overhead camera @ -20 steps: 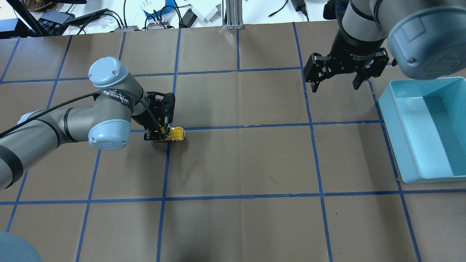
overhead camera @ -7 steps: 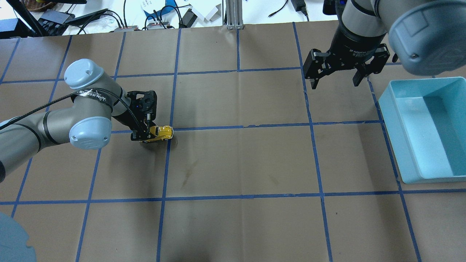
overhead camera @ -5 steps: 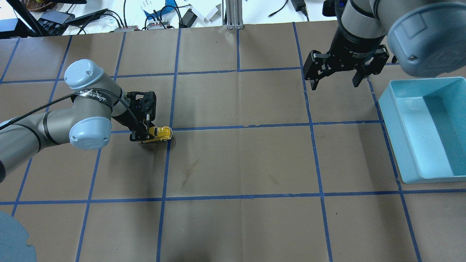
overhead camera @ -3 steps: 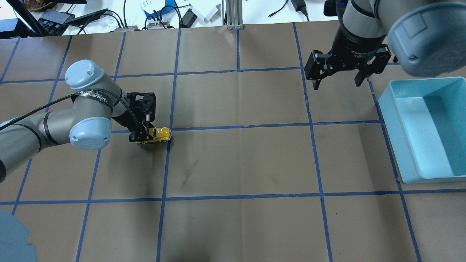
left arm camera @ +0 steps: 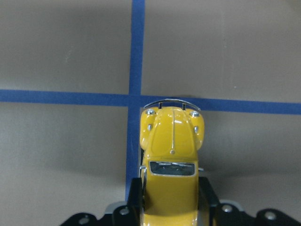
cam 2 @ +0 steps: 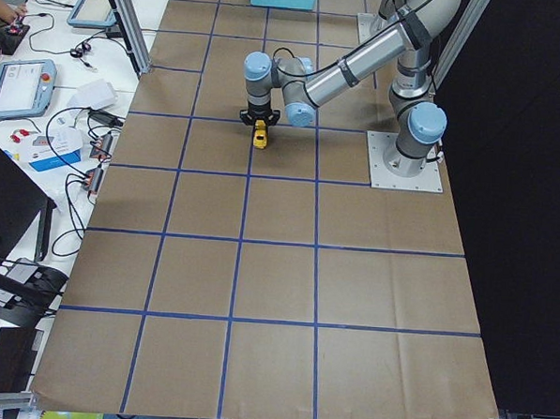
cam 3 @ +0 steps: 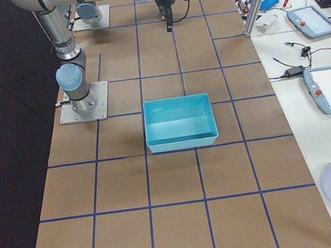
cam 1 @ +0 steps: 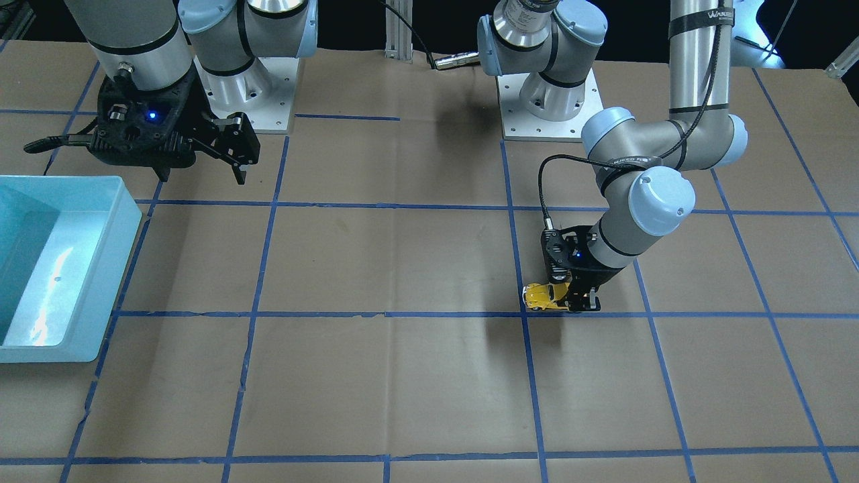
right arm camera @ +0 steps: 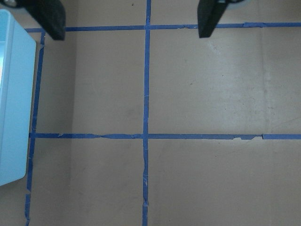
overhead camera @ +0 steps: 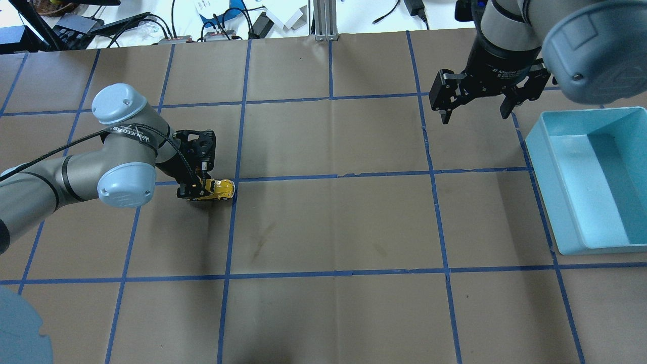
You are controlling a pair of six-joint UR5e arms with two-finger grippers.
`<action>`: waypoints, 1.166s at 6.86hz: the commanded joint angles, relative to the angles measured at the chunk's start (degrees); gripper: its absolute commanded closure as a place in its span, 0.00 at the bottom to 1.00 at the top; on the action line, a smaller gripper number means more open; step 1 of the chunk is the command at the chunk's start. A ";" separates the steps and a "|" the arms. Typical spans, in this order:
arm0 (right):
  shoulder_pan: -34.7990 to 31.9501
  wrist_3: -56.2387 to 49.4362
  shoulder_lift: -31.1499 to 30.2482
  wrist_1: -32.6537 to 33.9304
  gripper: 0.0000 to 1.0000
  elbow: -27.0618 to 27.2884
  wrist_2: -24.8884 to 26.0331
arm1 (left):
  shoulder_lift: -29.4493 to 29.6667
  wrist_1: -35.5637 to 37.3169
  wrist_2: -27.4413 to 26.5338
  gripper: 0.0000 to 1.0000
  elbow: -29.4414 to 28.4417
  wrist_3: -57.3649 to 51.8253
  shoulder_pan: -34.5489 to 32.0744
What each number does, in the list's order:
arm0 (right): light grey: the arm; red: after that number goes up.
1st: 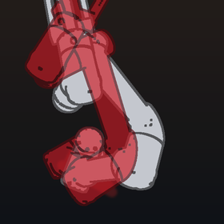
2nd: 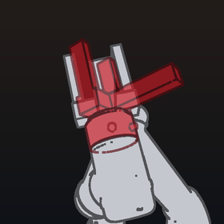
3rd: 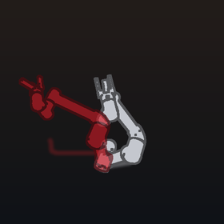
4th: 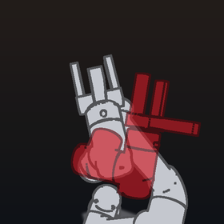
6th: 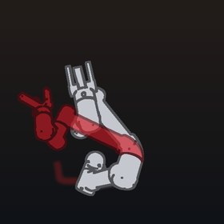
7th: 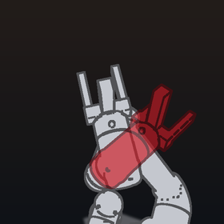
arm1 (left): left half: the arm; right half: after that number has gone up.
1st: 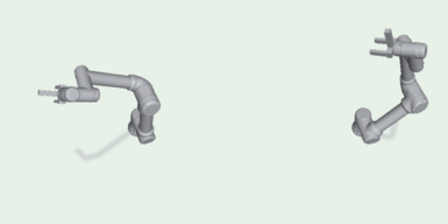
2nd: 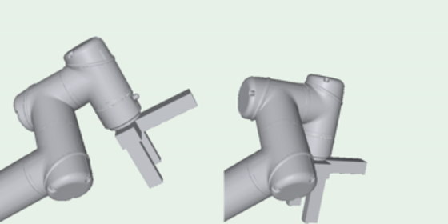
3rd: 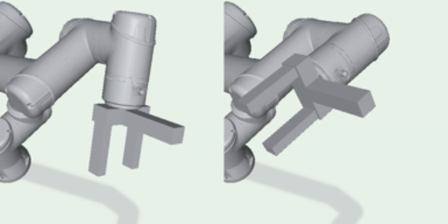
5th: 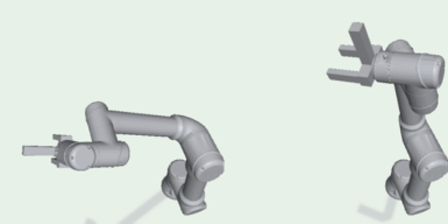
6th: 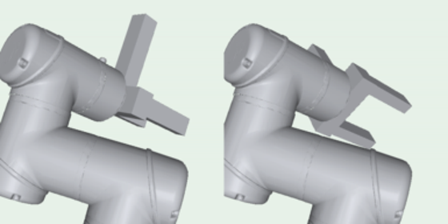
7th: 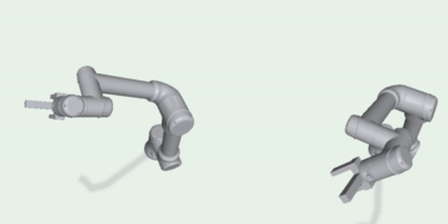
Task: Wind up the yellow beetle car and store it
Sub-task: 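Pull the car back along the table toward the left arm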
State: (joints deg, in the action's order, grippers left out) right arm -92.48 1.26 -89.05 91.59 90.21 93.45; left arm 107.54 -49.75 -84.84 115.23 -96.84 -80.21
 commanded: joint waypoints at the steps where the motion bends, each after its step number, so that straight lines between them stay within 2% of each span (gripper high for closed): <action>1: 0.02 -0.03 0.02 -0.01 0.00 -0.03 -0.02 | -0.05 0.01 -1.38 0.78 -0.01 -0.28 0.06; 8: -0.07 -0.03 0.02 0.61 0.00 0.41 -0.02 | -0.32 0.01 -1.56 0.78 0.43 -4.33 5.24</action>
State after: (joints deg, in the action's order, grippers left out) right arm -92.55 1.23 -89.03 92.20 90.69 93.42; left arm 107.18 -49.74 -86.40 115.60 -100.47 -75.67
